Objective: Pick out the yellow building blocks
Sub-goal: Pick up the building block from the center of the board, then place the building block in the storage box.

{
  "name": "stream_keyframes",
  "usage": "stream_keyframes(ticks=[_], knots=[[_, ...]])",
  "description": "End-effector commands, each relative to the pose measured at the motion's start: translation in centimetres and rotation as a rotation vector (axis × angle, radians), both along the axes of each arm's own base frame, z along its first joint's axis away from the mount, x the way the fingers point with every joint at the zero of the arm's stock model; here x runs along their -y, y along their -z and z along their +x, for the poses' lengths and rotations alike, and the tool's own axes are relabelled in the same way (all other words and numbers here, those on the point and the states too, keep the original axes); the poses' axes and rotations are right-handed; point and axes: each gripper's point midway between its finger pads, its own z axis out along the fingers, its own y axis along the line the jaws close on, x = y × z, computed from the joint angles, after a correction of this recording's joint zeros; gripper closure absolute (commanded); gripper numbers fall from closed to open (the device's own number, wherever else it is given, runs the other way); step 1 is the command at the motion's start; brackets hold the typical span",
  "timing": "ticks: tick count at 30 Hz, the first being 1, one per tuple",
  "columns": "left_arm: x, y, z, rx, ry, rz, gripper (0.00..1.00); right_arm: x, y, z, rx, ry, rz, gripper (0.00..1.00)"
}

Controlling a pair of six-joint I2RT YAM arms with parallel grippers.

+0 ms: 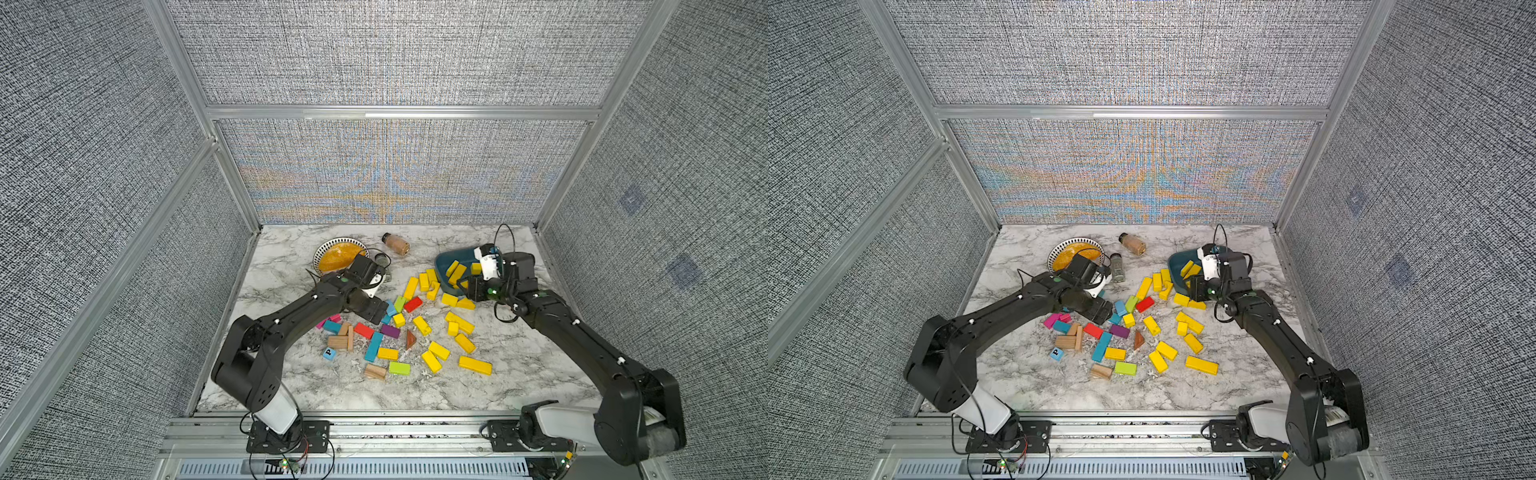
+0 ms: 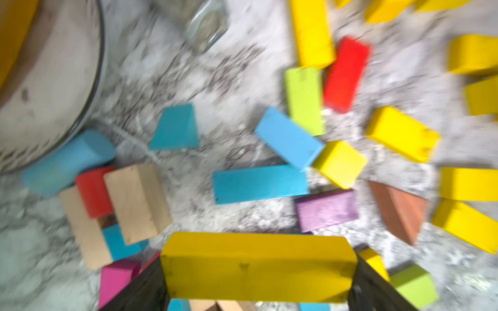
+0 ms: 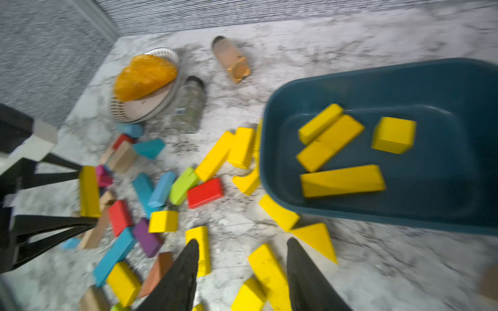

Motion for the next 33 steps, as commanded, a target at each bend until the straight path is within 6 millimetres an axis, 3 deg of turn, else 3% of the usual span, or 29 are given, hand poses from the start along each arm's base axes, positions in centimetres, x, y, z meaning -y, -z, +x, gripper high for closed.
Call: stream_keyframes(ticks=[1, 8, 12, 23, 27, 33], knots=[[4.0, -2.8, -0.1, 0.112, 0.177, -0.181, 0.25, -5.0, -1.6, -2.8, -0.043, -0.248, 0.191, 0.46], [8.6, -4.1, -3.7, 0.254, 0.539, -0.251, 0.27, -9.7, -0.1, -5.6, -0.133, -0.415, 0.199, 0.45], [9.5, -4.1, -4.1, 0.293, 0.580, -0.263, 0.28, -10.9, 1.5, -6.5, -0.195, -0.431, 0.208, 0.44], [10.9, -3.8, -4.7, 0.341, 0.617, -0.267, 0.31, -12.6, 3.7, -8.2, -0.285, -0.454, 0.271, 0.46], [11.1, -3.8, -4.7, 0.350, 0.625, -0.260, 0.32, -12.9, 3.6, -8.1, -0.289, -0.445, 0.302, 0.51], [11.1, -4.0, -4.3, 0.372, 0.598, -0.227, 0.32, -12.8, 3.8, -8.0, -0.296, -0.419, 0.319, 0.76]])
